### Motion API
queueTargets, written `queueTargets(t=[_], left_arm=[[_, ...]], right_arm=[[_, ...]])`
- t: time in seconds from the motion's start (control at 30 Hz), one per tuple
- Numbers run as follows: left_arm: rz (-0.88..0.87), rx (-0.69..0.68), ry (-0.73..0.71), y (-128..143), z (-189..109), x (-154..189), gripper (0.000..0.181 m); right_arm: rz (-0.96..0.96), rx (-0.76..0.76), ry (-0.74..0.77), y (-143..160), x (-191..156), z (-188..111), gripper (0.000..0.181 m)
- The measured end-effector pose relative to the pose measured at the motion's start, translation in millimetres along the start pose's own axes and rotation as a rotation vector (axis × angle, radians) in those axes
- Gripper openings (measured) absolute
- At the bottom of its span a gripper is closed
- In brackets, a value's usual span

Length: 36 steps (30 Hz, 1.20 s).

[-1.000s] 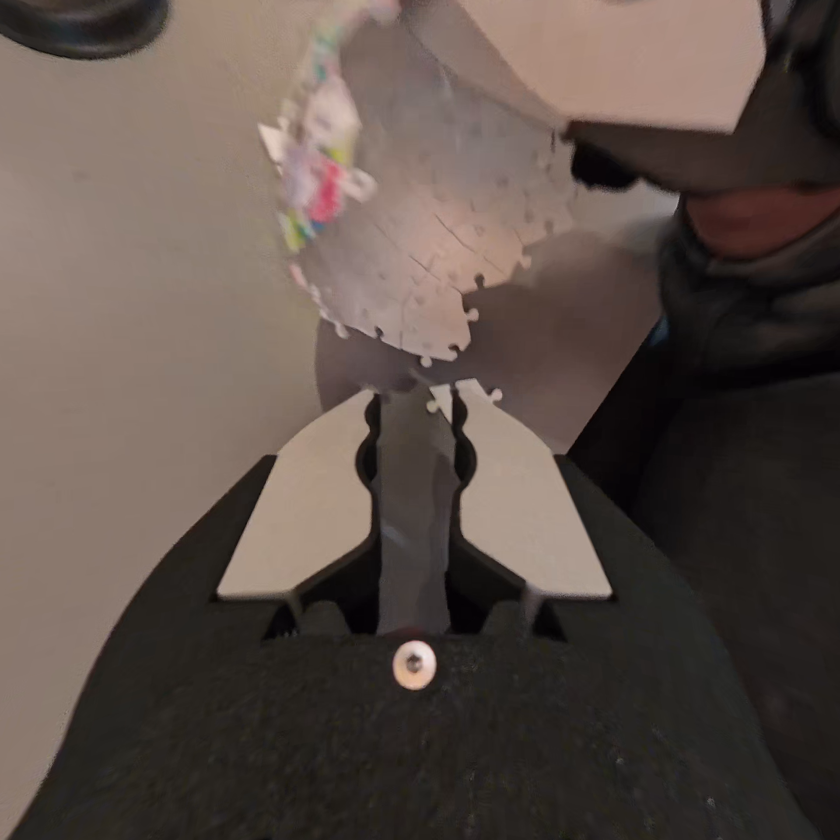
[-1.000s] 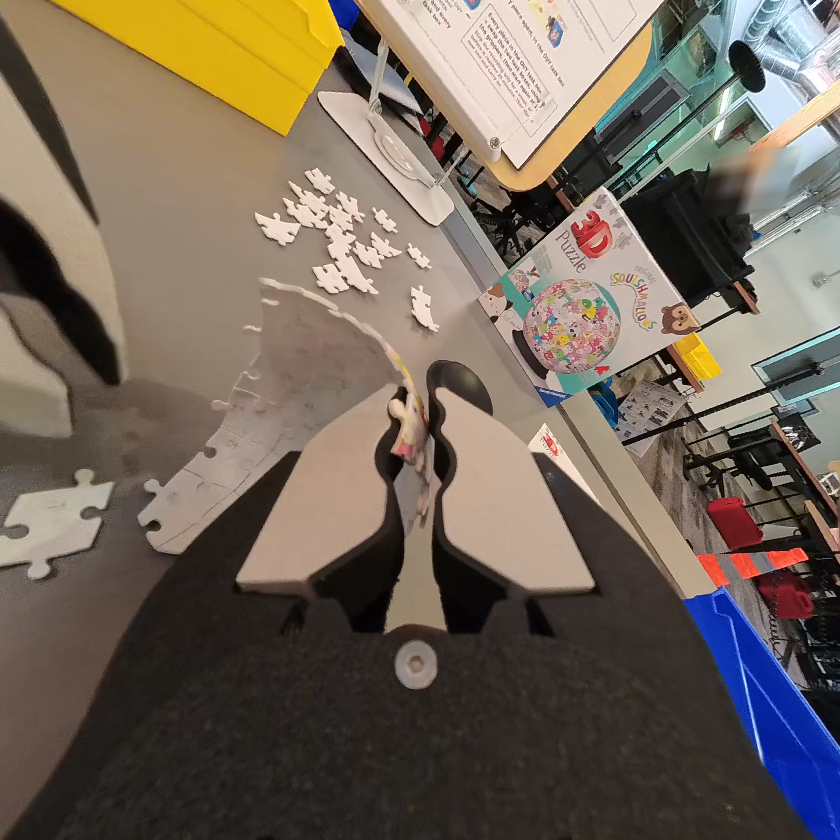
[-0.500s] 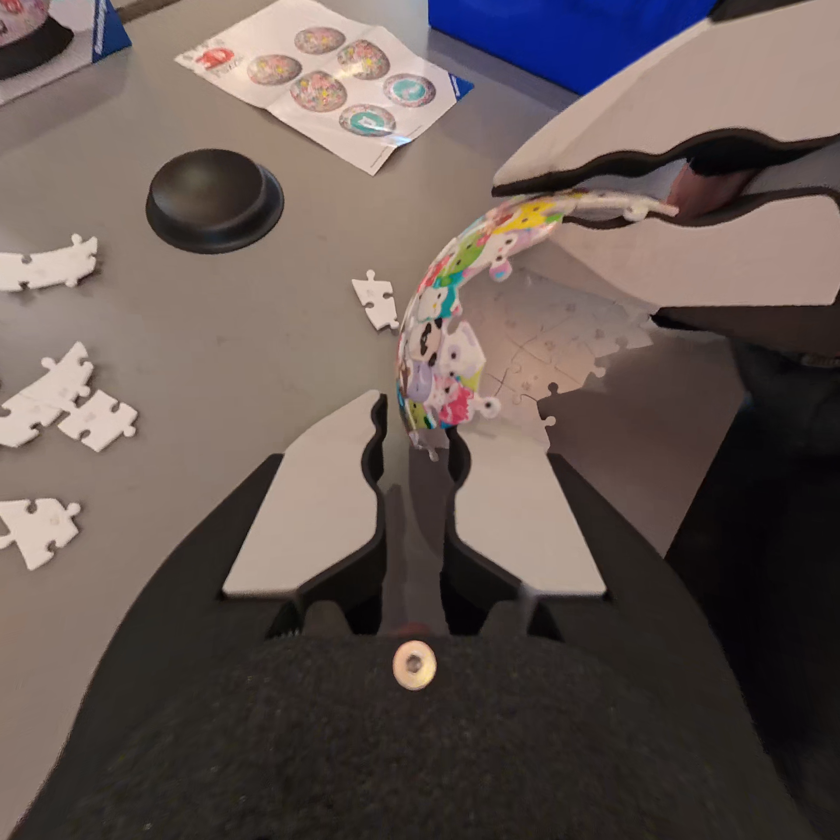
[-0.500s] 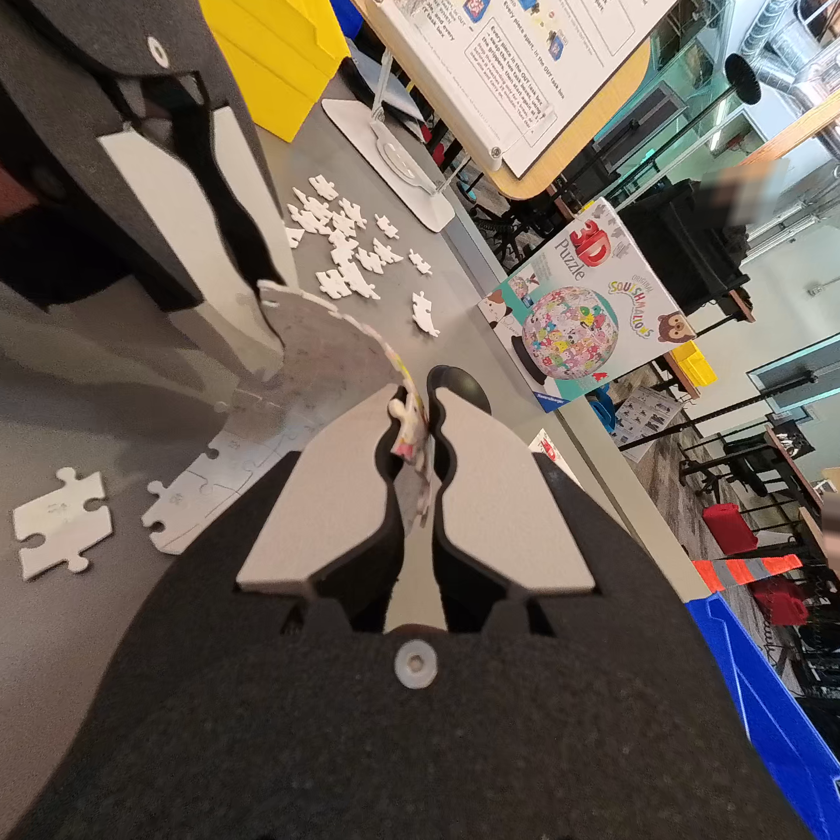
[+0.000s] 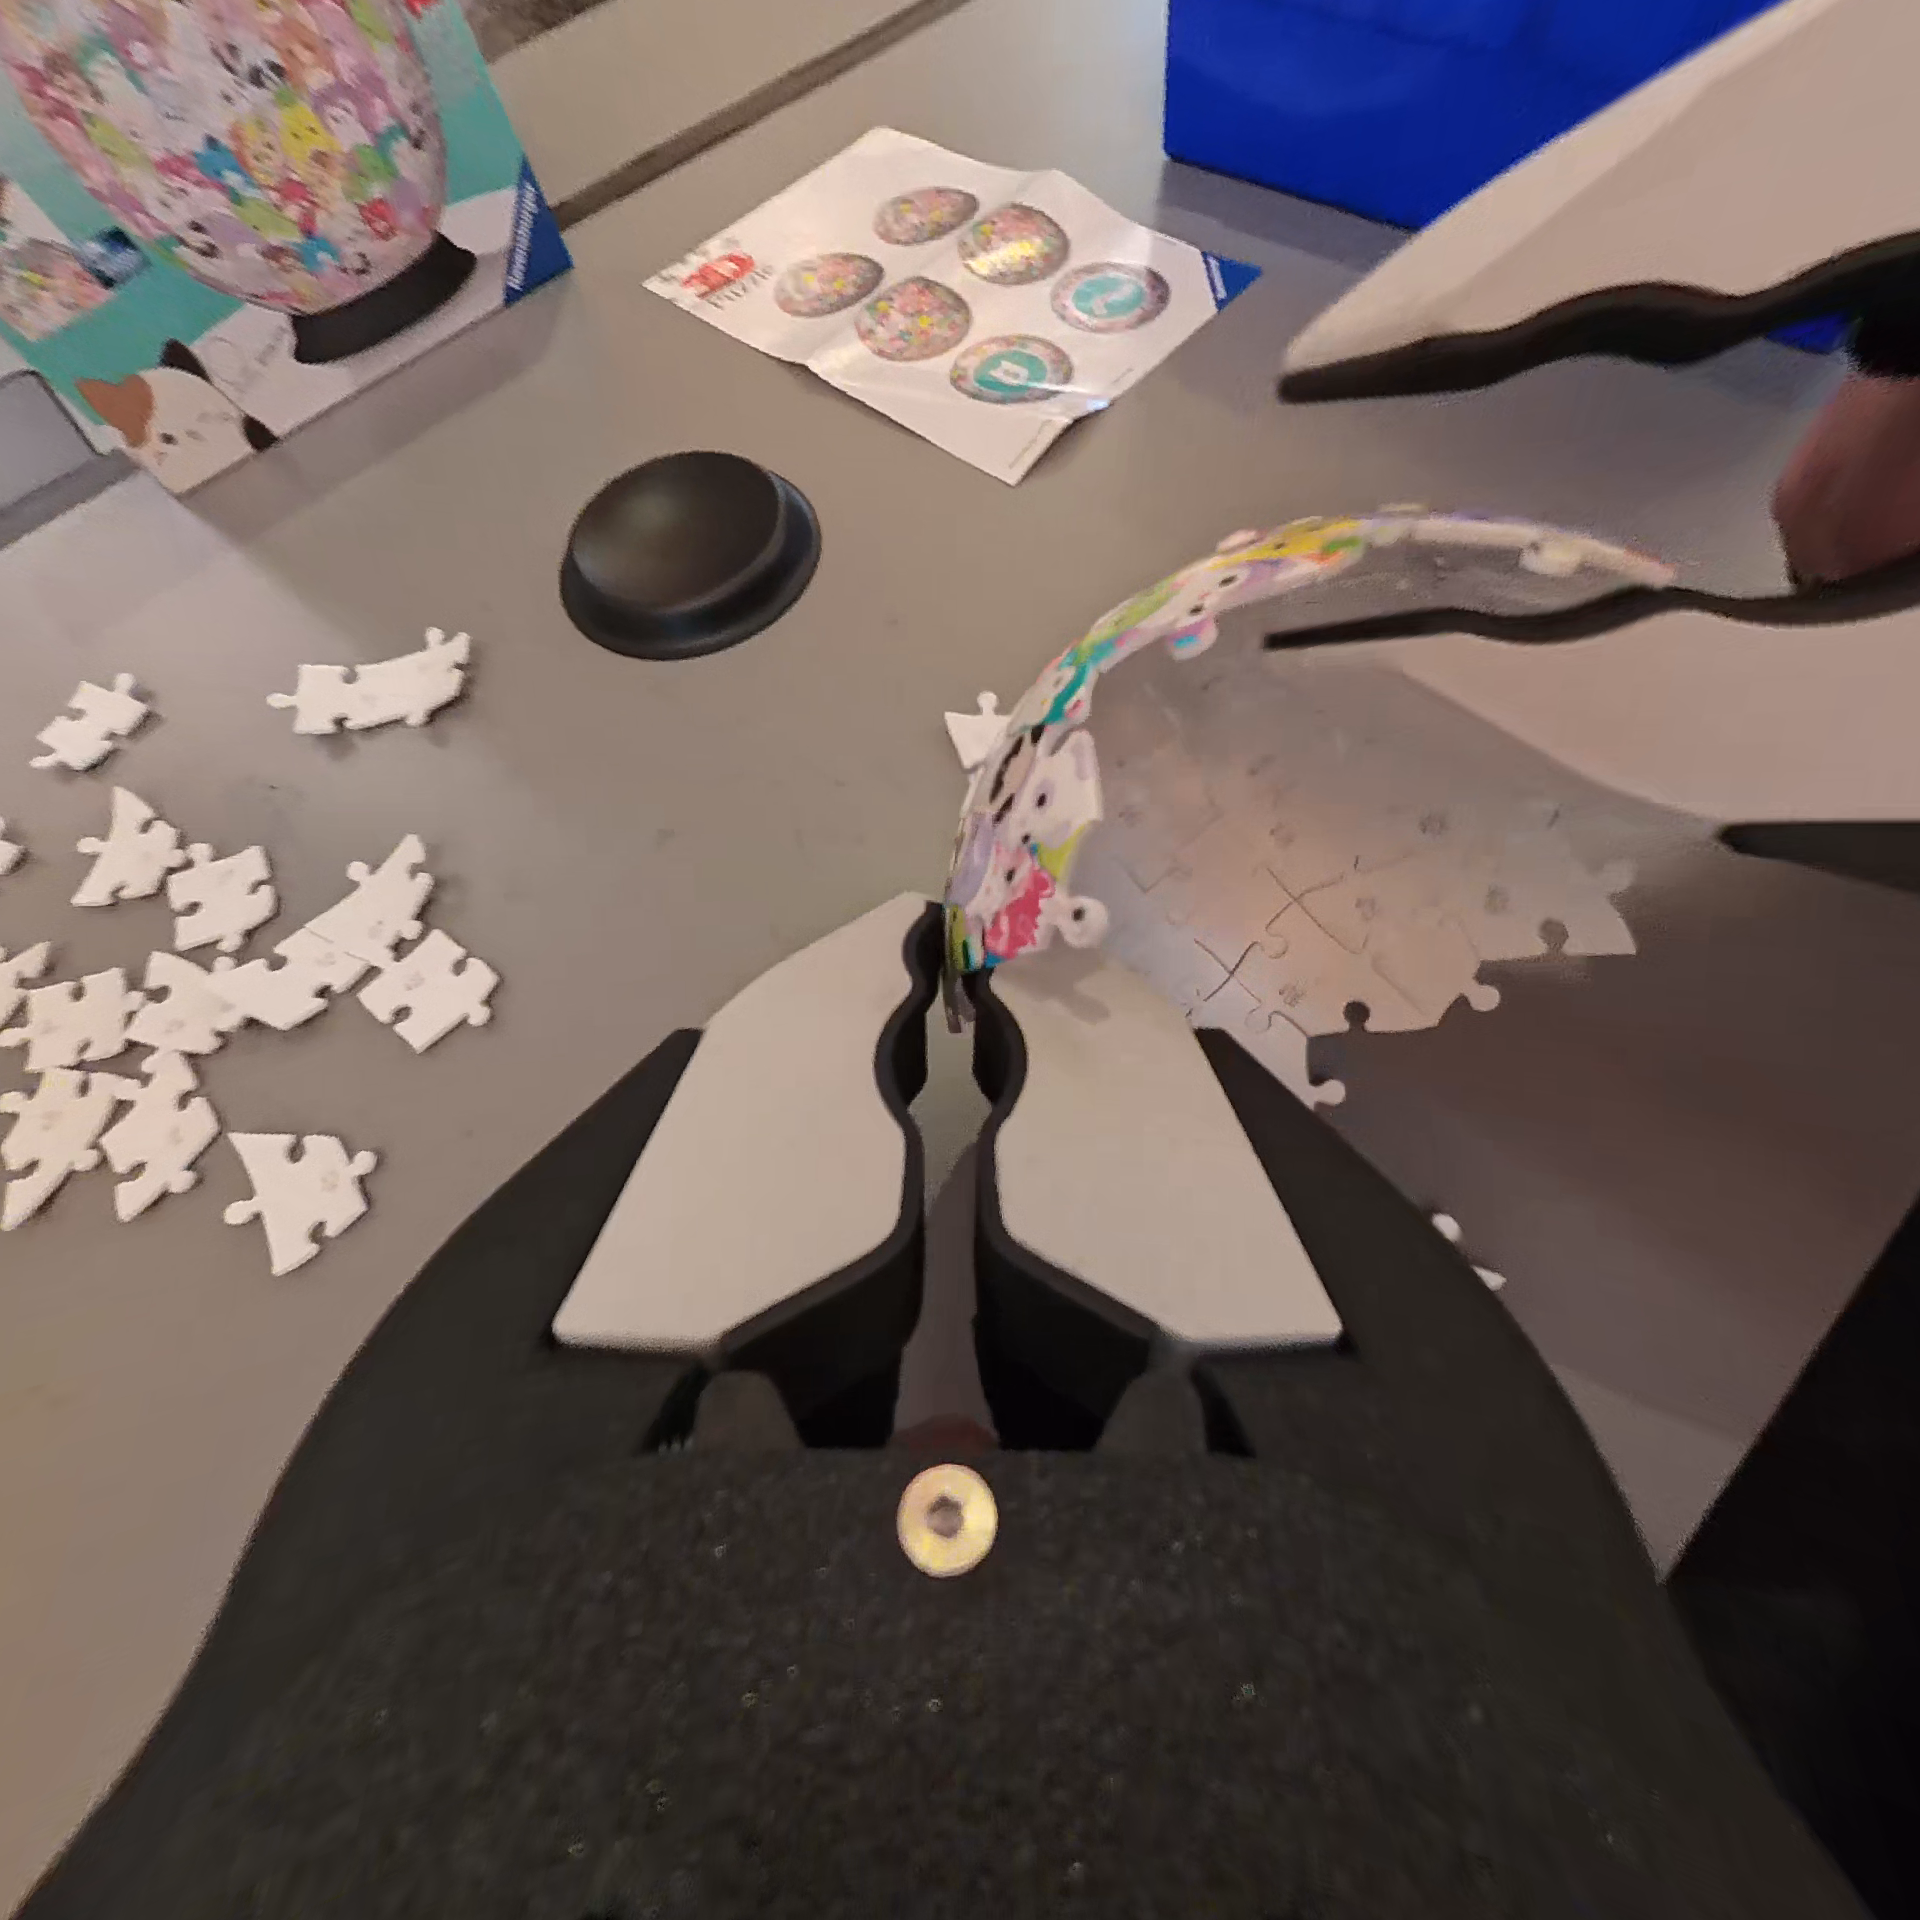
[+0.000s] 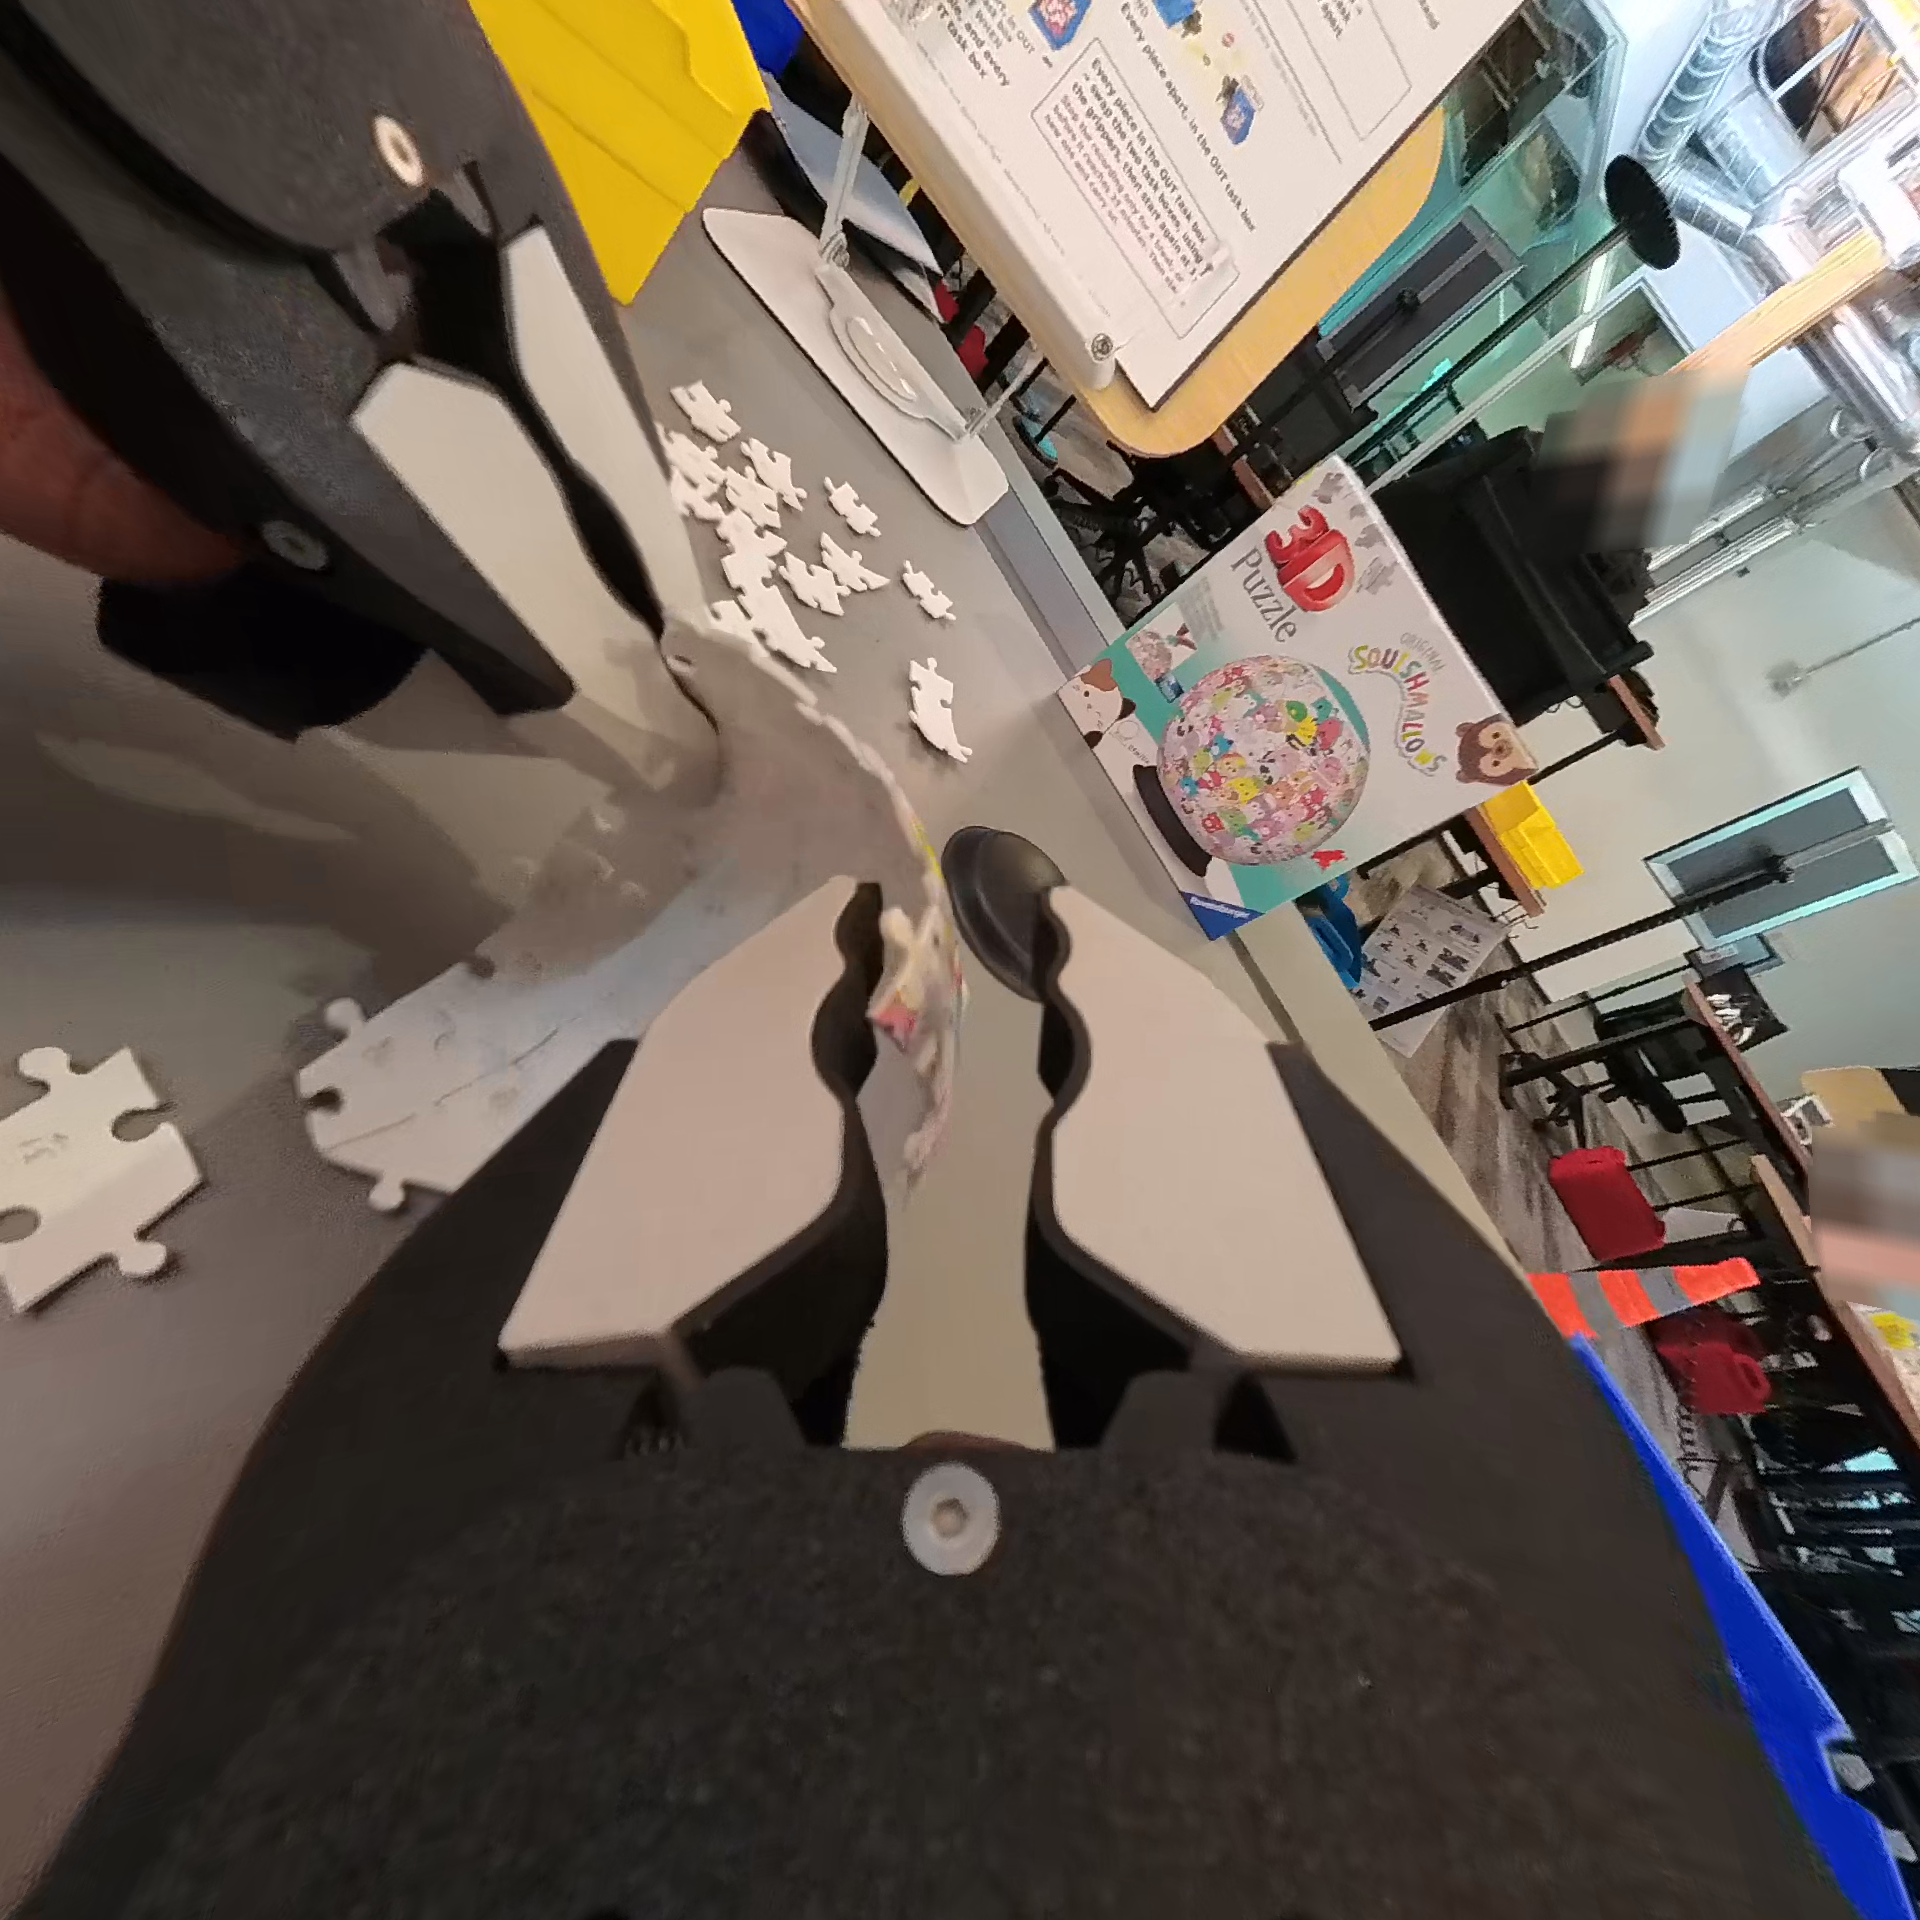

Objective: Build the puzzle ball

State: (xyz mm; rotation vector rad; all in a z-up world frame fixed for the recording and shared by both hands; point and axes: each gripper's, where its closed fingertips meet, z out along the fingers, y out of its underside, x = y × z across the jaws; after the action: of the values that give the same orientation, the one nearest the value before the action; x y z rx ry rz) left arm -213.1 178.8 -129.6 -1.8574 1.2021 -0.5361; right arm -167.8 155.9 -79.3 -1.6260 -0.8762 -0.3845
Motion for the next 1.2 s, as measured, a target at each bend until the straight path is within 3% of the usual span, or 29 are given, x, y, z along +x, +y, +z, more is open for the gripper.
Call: queueTargets(t=[0.23, 0.4, 0.6, 0.83, 1.03, 1.2], left_arm=[[-0.039, 0.045, -0.059, -5, -5, -14, 0.002], [-0.051, 0.074, -0.079, -10, -11, -18, 0.002], [-0.027, 0.107, -0.164, -18, -17, -16, 0.002], [-0.002, 0.13, -0.228, -25, -20, -6, 0.002], [-0.017, 0.186, -0.224, -32, -26, -7, 0.005], [-0.063, 0.167, -0.184, -26, -24, -8, 0.017]], right_arm=[[0.158, 0.049, -0.029, 8, 5, -32, 0.033], [0.372, -0.04, -0.15, 31, -3, -18, 0.041], [0.627, -0.106, -0.207, 33, -4, -4, 0.031], [0.352, -0.089, 0.009, 23, 17, -6, 0.006], [0.167, -0.021, 0.151, 13, 29, -6, 0.005], [0.145, 0.027, 0.186, 9, 35, -1, 0.005]])
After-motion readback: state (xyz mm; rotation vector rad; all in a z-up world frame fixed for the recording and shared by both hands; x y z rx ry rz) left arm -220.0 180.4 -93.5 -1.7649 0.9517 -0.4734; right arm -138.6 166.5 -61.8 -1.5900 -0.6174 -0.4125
